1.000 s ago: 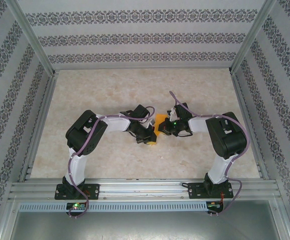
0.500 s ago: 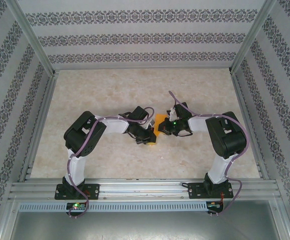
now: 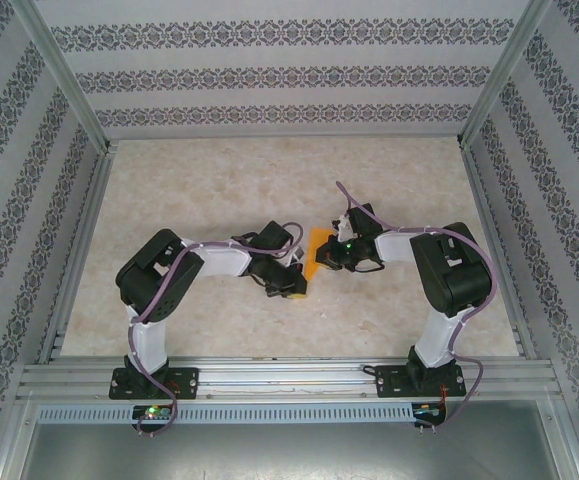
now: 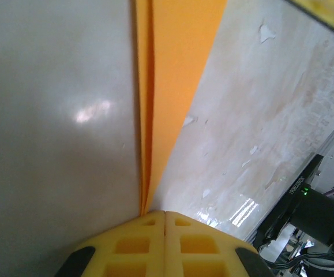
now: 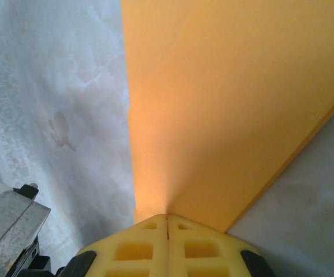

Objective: Fold a paper plane with a square sheet of paper (fold left side to right side)
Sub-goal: Fold the wing for the fifth time at the center of the table.

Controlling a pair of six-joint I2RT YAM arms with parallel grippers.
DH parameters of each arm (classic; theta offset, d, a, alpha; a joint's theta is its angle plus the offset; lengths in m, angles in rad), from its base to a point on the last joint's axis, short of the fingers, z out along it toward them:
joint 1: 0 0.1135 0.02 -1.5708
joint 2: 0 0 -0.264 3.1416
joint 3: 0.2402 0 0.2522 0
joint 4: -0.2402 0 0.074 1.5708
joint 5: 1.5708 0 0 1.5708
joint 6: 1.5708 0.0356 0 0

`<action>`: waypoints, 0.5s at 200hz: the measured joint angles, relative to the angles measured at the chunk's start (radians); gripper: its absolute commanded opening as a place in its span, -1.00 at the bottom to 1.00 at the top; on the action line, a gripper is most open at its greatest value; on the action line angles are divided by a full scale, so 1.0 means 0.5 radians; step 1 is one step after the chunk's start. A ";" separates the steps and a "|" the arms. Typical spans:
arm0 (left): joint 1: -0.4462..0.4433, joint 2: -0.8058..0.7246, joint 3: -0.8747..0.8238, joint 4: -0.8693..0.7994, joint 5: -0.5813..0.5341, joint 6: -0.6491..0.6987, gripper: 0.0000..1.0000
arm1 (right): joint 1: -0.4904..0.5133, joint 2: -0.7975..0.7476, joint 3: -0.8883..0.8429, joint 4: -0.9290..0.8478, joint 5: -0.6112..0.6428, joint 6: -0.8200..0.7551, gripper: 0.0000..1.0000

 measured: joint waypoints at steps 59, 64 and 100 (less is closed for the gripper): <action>0.037 -0.092 0.101 -0.078 -0.010 -0.023 -1.00 | 0.000 0.002 0.002 -0.001 -0.002 -0.001 -1.00; 0.047 -0.090 0.121 -0.079 -0.009 -0.023 -1.00 | 0.000 0.002 0.002 -0.001 -0.002 -0.001 -1.00; 0.086 0.043 0.323 -0.069 -0.010 -0.021 -1.00 | 0.000 0.002 0.005 -0.005 -0.002 0.000 -1.00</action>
